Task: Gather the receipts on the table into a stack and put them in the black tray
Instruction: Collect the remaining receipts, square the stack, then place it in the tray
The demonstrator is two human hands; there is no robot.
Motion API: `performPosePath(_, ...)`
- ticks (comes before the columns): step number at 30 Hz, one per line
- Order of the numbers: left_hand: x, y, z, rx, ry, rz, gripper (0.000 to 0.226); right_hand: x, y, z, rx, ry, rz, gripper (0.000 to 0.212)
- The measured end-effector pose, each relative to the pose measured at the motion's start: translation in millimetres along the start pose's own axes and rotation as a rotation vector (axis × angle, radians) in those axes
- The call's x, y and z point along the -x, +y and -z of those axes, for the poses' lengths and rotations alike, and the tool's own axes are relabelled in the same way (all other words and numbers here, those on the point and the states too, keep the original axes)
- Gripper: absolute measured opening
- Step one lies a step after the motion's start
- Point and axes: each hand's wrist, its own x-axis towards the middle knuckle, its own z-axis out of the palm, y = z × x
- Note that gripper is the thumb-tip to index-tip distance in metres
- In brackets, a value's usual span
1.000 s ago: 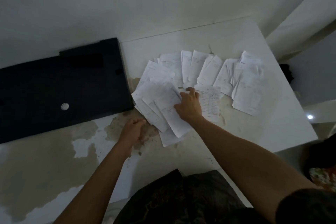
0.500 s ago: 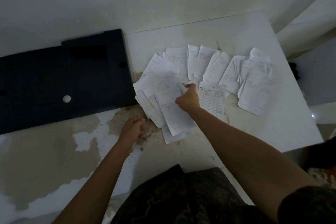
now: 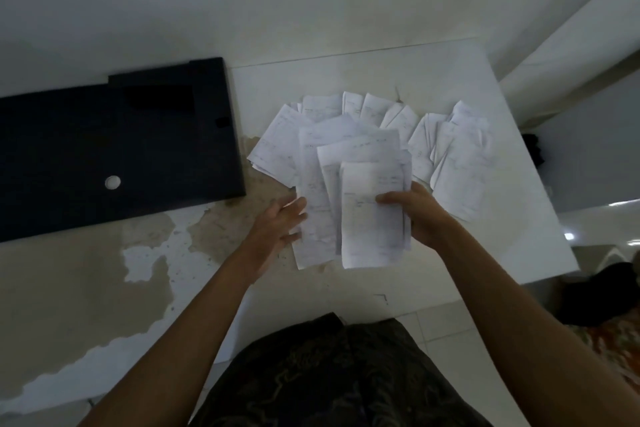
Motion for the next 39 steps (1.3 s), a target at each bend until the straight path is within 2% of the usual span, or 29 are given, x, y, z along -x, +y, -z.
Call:
performPosePath(1, 1, 5, -11, 0.038, -0.043, 0.006, 0.059, 8, 0, 4, -0.020, -0.027, 0.005, 0.037)
performPosePath(4, 10, 16, -47, 0.081, -0.145, -0.011, 0.028, 31, 0, 5, -0.090, -0.135, 0.024, 0.034)
performPosePath(5, 12, 17, -58, 0.067, -0.164, -0.015, 0.023, 36, 1, 3, -0.085, -0.158, 0.028, 0.035)
performPosePath(9, 17, 10, -87, -0.059, -0.212, -0.040, 0.034, 48, 9, 5, -0.070, -0.117, 0.077, 0.044)
performPosePath(16, 26, 7, -113, -0.238, -0.183, -0.086, 0.030, 66, 8, 41, -0.194, -0.025, 0.194, 0.039)
performPosePath(18, 29, 13, -118, -0.189, -0.170, -0.114, 0.027, 69, 3, 51, -0.192, -0.036, 0.217, 0.033)
performPosePath(22, 27, 33, -136, 0.151, -0.056, -0.171, 0.026, 72, -10, 62, -0.129, -0.089, 0.224, 0.027)
performPosePath(27, 26, 34, -186, -0.138, -0.041, -0.251, 0.026, 74, -19, 66, -0.013, -0.104, 0.285, 0.031)
performPosePath(32, 19, 22, -186, -0.095, 0.047, -0.227, 0.025, 72, -34, 86, -0.002, -0.056, 0.268, 0.028)
performPosePath(36, 17, 5, -203, -0.055, 0.123, -0.202, 0.037, 68, -38, 82, 0.023, -0.066, 0.236, 0.028)
performPosePath(39, 17, -5, -216, -0.017, 0.127, -0.204, 0.047, 58, -36, 86, 0.079, 0.020, 0.254, 0.034)
